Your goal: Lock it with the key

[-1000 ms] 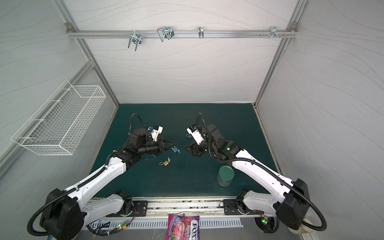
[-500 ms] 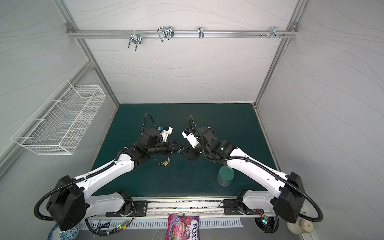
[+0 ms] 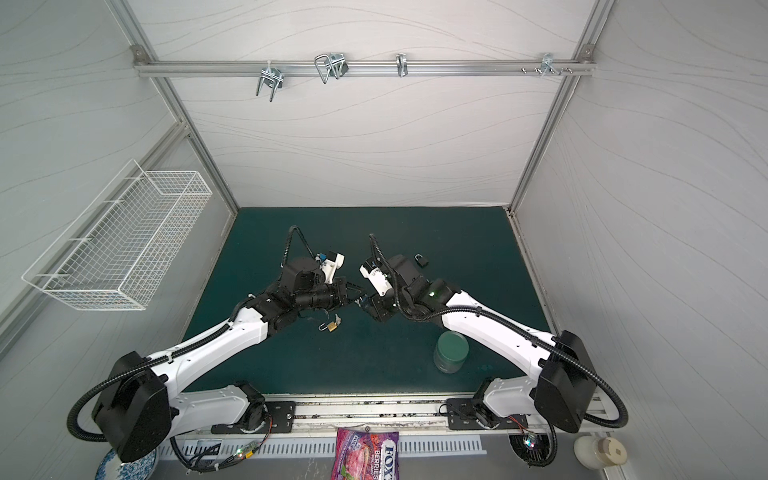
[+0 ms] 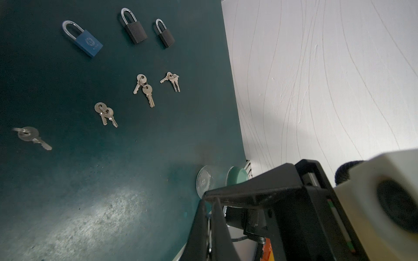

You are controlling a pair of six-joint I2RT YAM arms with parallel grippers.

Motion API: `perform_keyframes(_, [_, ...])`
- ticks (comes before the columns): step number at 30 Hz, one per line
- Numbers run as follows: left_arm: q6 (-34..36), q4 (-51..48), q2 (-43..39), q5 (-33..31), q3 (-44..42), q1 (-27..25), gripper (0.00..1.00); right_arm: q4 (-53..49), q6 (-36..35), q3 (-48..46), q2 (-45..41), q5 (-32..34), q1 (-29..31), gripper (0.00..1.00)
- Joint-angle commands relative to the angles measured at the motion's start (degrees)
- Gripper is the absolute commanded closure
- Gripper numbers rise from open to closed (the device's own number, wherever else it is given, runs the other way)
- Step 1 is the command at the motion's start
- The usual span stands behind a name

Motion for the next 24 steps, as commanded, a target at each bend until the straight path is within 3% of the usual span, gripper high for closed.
perform_keyframes(1, [-0.42,2.96,-1.02,0.02,2.07,-0.34,1.00,1.39,-0.31,2.12,1.64,-0.13,0.40,0.56])
perform_keyframes(12, [-0.50,3.02,-1.36,0.12,1.33,-0.30,1.00,3.06,-0.28,2.31,1.58,-0.08,0.41,0.63])
perform_keyframes(20, [-0.30,3.13,-1.89,0.48,1.11,-0.30,1.00,3.69,0.03,1.69,1.23,-0.12,0.41,0.75])
perform_keyframes(24, [0.01,2.88,-2.28,0.43,1.01,-0.31,1.00,3.94,-0.46,0.99,0.51,0.93,0.40,0.85])
